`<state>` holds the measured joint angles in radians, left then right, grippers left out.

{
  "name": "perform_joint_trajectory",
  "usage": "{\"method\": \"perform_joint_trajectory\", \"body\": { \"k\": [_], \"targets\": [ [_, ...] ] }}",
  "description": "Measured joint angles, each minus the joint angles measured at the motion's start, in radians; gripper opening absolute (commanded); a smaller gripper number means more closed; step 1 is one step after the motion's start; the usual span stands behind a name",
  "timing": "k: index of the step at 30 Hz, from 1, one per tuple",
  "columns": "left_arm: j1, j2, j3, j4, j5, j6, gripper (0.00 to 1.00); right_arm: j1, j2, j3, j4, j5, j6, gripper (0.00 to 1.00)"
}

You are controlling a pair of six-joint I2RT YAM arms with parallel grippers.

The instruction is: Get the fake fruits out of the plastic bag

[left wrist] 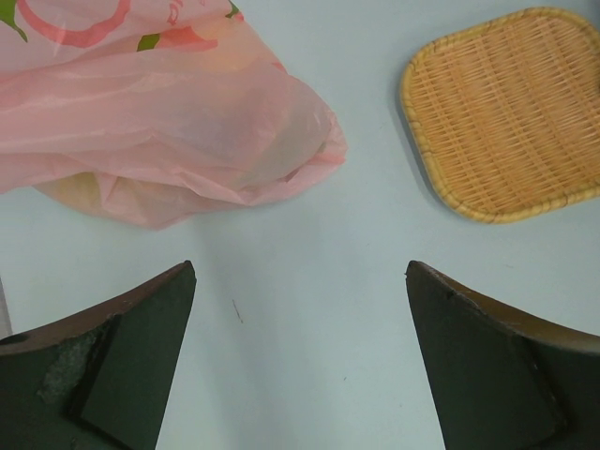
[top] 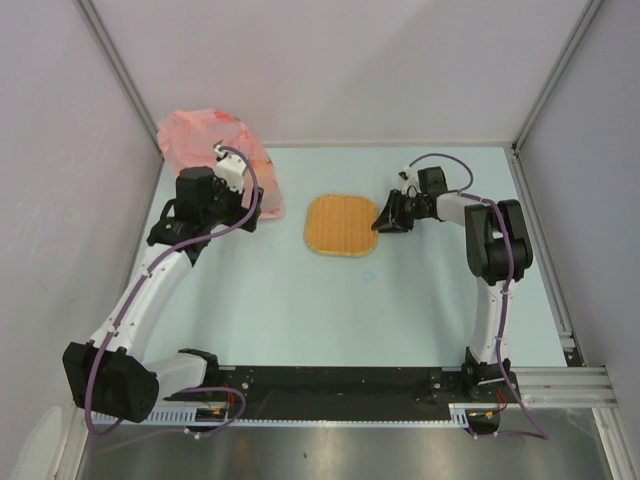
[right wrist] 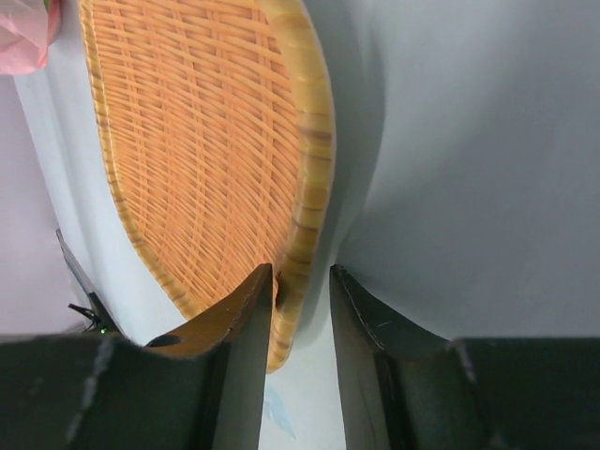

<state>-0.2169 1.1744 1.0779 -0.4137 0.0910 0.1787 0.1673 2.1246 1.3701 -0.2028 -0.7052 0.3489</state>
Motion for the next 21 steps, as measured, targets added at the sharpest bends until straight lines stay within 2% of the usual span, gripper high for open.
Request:
{"method": "perform_joint_trajectory", "body": {
  "k": [2, 3, 4, 13, 21],
  "targets": [
    [0.0, -0.003, 0.0, -0.005, -0.002, 0.007, 1.0, 0.006, 0.005, 0.0, 0.003, -0.011, -0.001, 0.19],
    [0.0, -0.006, 0.0, -0.007, -0.002, 0.008, 1.0, 0.008, 0.008, 0.0, 0.004, -0.017, 0.0, 0.05],
    [0.0, -0.012, 0.0, -0.01, -0.003, 0.011, 1.0, 0.011, 0.008, 0.001, 0.005, -0.02, 0.003, 0.0],
    [0.0, -0.09, -0.01, -0.006, 0.0, 0.014, 1.0, 0.023, -0.041, -0.041, -0.058, -0.012, -0.056, 0.0],
    [0.0, -0.18, -0.038, -0.002, 0.078, 0.006, 1.0, 0.047, -0.307, -0.328, -0.18, 0.052, -0.18, 0.0]
  ]
}}
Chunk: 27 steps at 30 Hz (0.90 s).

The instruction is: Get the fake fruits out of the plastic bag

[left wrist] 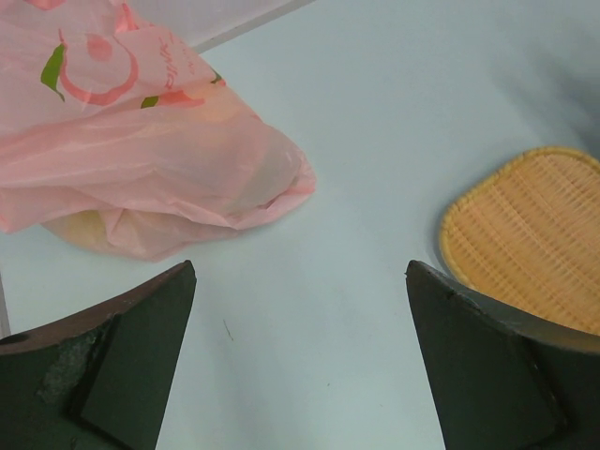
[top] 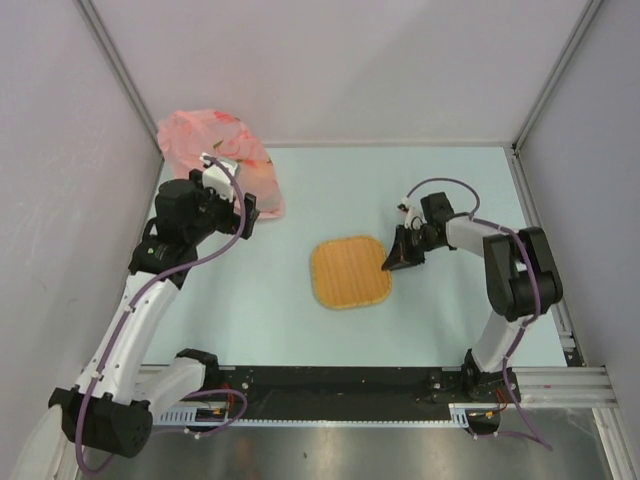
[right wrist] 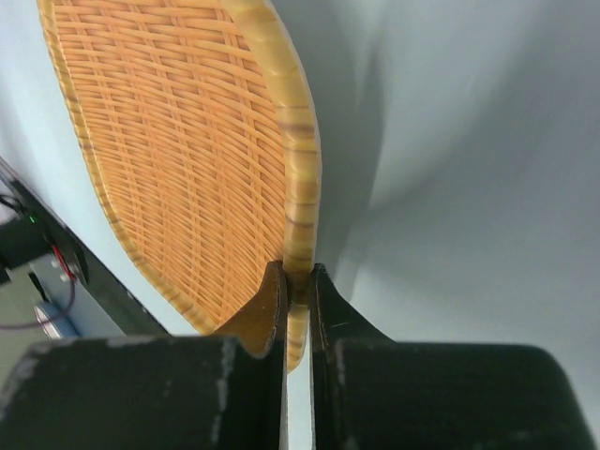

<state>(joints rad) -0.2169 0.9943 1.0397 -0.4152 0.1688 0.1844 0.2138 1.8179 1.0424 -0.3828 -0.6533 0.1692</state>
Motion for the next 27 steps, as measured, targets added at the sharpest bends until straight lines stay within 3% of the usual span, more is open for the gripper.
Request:
{"method": "perform_joint_trajectory", "body": {
  "k": [9, 18, 22, 27],
  "targets": [
    [0.0, -0.037, -0.03, -0.014, 0.021, 0.0, 1.0, 0.06, -0.203, -0.191, -0.048, 0.044, -0.014, 0.0],
    [0.04, 0.042, -0.02, -0.014, 0.027, -0.006, 1.0, 0.188, -0.312, -0.319, -0.01, 0.05, 0.023, 0.0],
    [0.056, 0.082, 0.001, -0.014, 0.037, -0.032, 1.0, 0.16, -0.37, -0.387, -0.001, 0.06, 0.066, 0.0],
    [0.056, 0.098, 0.021, -0.014, 0.055, -0.054, 1.0, 0.145, -0.39, -0.407, 0.013, 0.081, 0.097, 0.2]
  ]
}}
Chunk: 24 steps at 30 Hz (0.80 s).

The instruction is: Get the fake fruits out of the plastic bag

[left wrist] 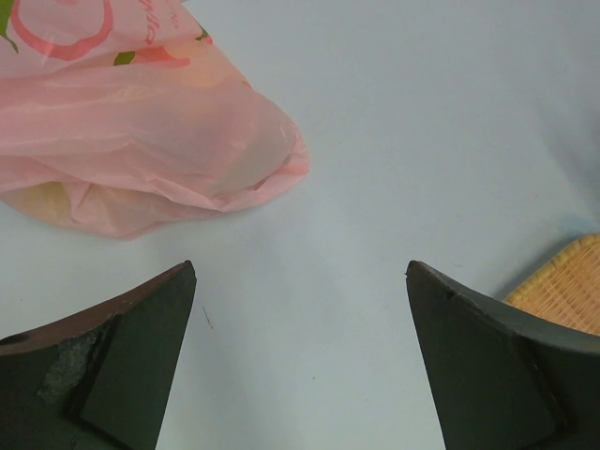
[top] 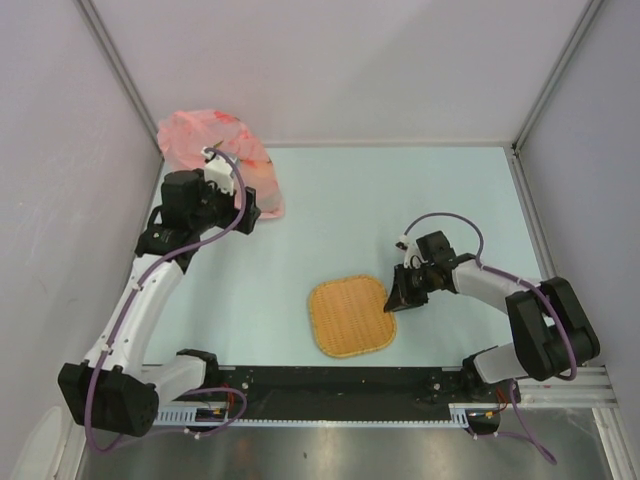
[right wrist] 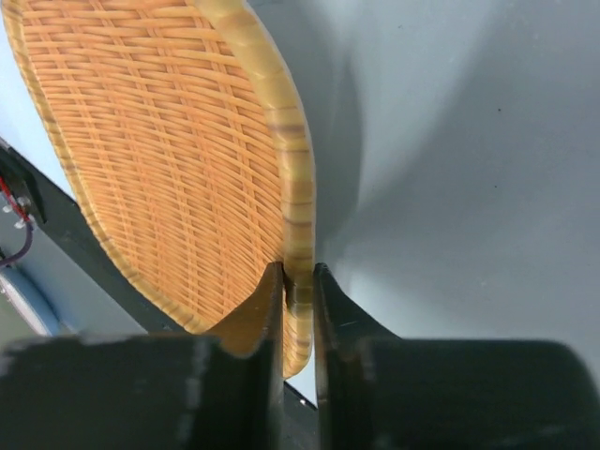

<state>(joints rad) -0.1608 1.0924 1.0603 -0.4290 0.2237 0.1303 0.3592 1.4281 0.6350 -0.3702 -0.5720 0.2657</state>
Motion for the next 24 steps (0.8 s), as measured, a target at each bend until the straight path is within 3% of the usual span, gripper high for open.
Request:
{"method": "perform_joint_trajectory", "body": {
  "k": [4, 6, 7, 11, 15, 19, 24],
  "targets": [
    [0.0, 0.016, 0.003, 0.0, 0.007, -0.006, 1.0, 0.052, -0.021, -0.02, 0.029, 0.05, 0.013, 0.49],
    [0.0, 0.021, 0.004, 0.0, 0.011, -0.011, 1.0, 0.072, -0.027, -0.028, 0.032, 0.06, 0.015, 0.75],
    [0.0, 0.022, 0.005, 0.0, 0.013, -0.016, 1.0, 0.087, -0.034, -0.028, 0.033, 0.036, 0.018, 0.99],
    [0.0, 0.023, 0.035, 0.0, 0.016, -0.029, 1.0, 0.08, -0.06, 0.014, 0.008, 0.022, 0.011, 1.0],
    [0.0, 0.022, 0.091, 0.013, -0.022, -0.071, 1.0, -0.028, -0.042, 0.089, -0.081, 0.049, 0.01, 1.0],
    [0.014, 0.014, 0.115, 0.036, -0.158, -0.19, 1.0, -0.101, -0.021, 0.214, -0.14, 0.08, -0.007, 1.0],
    [0.132, 0.018, 0.144, -0.021, -0.283, -0.399, 1.0, -0.164, -0.018, 0.35, -0.095, 0.138, -0.029, 1.0]
  ]
}}
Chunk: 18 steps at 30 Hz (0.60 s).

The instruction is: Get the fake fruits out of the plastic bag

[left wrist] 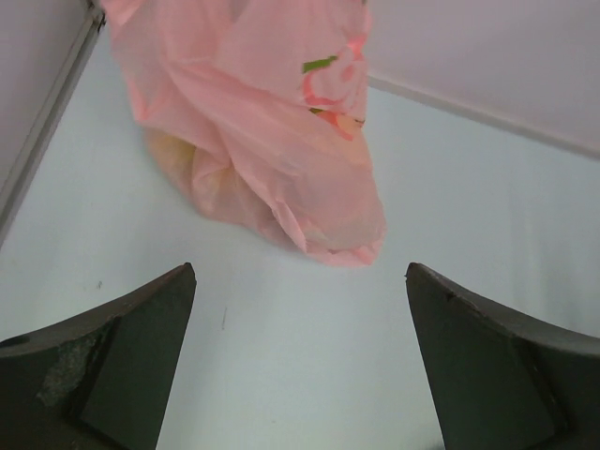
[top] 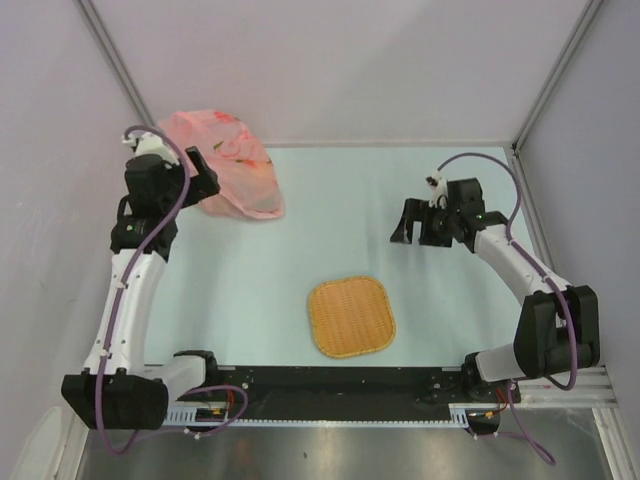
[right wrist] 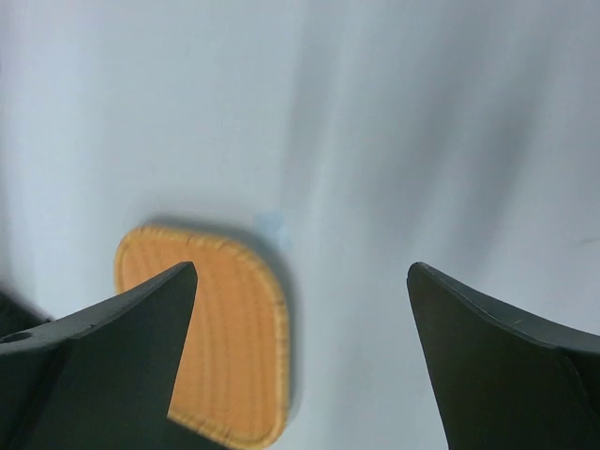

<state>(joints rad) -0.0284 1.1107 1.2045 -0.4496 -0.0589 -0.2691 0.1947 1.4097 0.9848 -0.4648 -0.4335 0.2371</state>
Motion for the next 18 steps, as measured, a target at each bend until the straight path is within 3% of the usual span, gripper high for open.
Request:
{"method": "perform_joint_trajectory", "body": {
  "k": [4, 9, 12, 18],
  "targets": [
    [0.079, 0.047, 0.04, -0.032, 0.013, -0.134, 0.98, -0.038, 0.016, 0.089, 0.032, 0.084, -0.078, 1.0],
    [0.137, 0.214, 0.108, -0.065, 0.084, -0.274, 0.91, -0.046, 0.063, 0.191, 0.084, 0.169, -0.167, 1.0],
    [0.231, 0.36, 0.185, -0.088, 0.188, -0.367, 0.99, -0.047, 0.071, 0.212, 0.092, 0.179, -0.189, 1.0],
    [0.361, 0.57, 0.431, -0.063, 0.329, -0.402, 1.0, -0.048, 0.106, 0.222, 0.132, 0.151, -0.199, 1.0]
  ]
}}
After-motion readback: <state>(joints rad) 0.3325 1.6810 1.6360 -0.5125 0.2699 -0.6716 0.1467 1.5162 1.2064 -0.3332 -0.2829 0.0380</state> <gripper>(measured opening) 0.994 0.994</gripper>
